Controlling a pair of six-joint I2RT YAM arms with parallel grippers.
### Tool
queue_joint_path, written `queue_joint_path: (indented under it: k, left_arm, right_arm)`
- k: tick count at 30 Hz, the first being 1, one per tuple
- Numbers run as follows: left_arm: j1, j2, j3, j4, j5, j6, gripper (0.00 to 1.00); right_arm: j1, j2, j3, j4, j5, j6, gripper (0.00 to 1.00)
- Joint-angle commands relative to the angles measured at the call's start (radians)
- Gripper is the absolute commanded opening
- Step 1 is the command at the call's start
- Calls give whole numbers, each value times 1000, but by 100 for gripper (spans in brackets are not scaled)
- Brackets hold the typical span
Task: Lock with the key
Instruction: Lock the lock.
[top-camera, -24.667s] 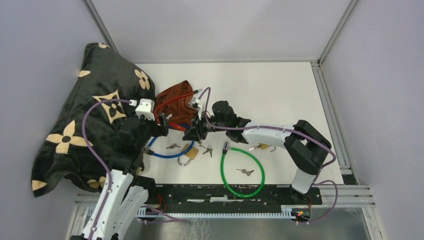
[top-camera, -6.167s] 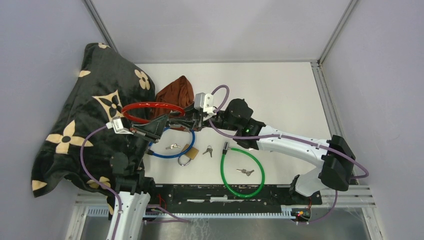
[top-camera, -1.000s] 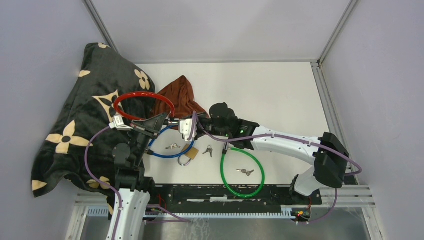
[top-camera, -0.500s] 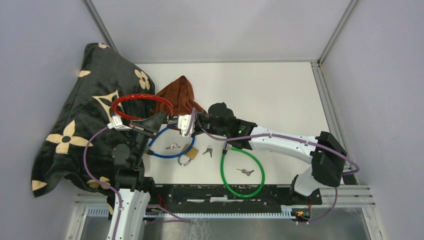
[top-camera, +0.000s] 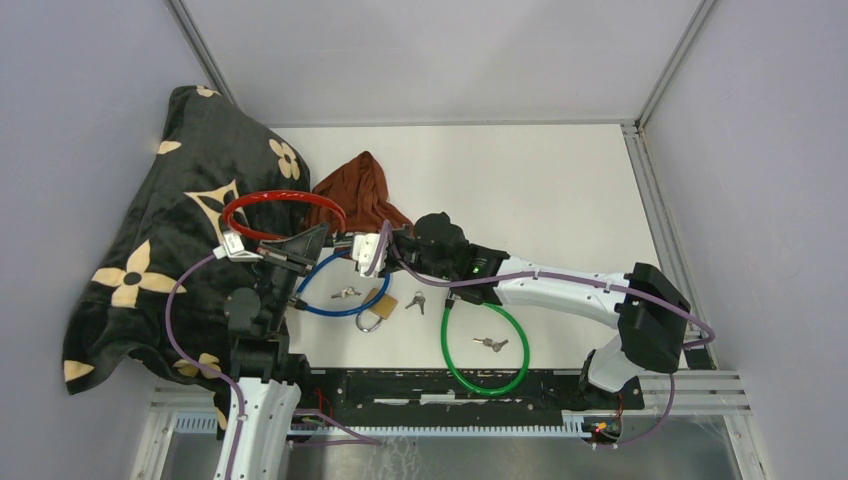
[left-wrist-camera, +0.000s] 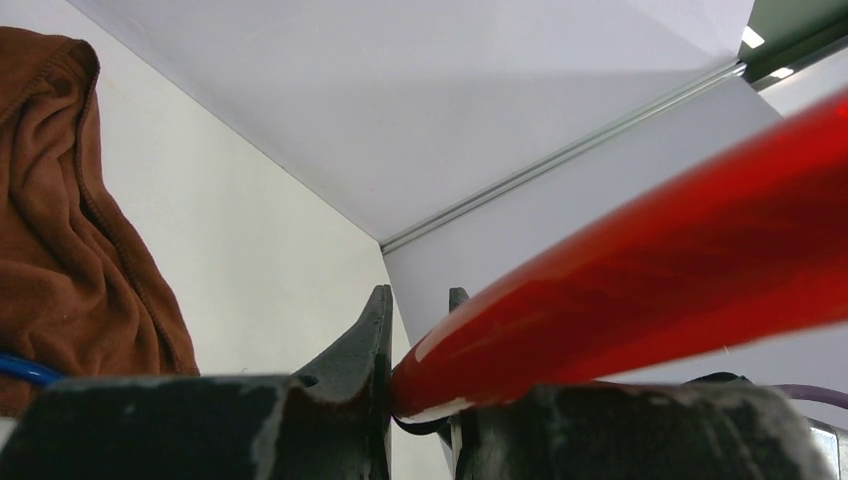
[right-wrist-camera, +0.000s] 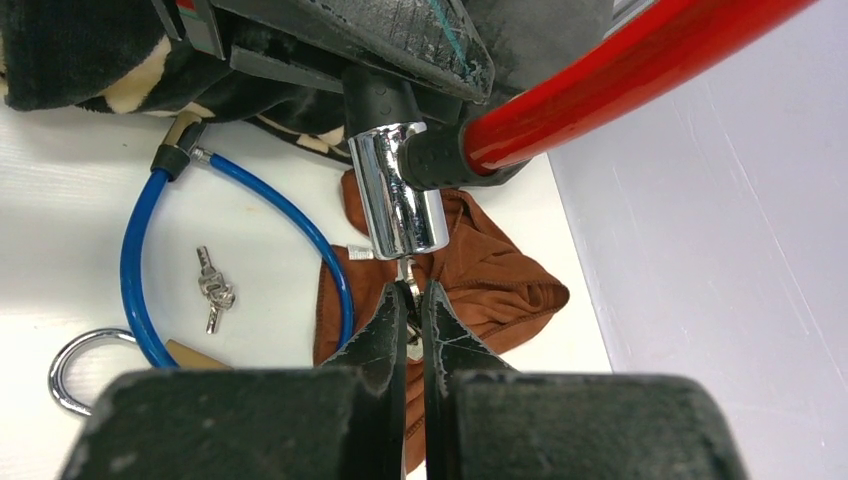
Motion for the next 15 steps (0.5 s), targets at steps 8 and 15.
queue_joint_path:
  k: [8,15]
  left_arm:
    - [2,-38,60,-30,-111,191,2]
    - [7,-40,51,-2,-119,200,2]
  right_arm:
    - [-137,-150,-228,44,33,10,0]
    - [-166,-180,-277,14,-7,8,0]
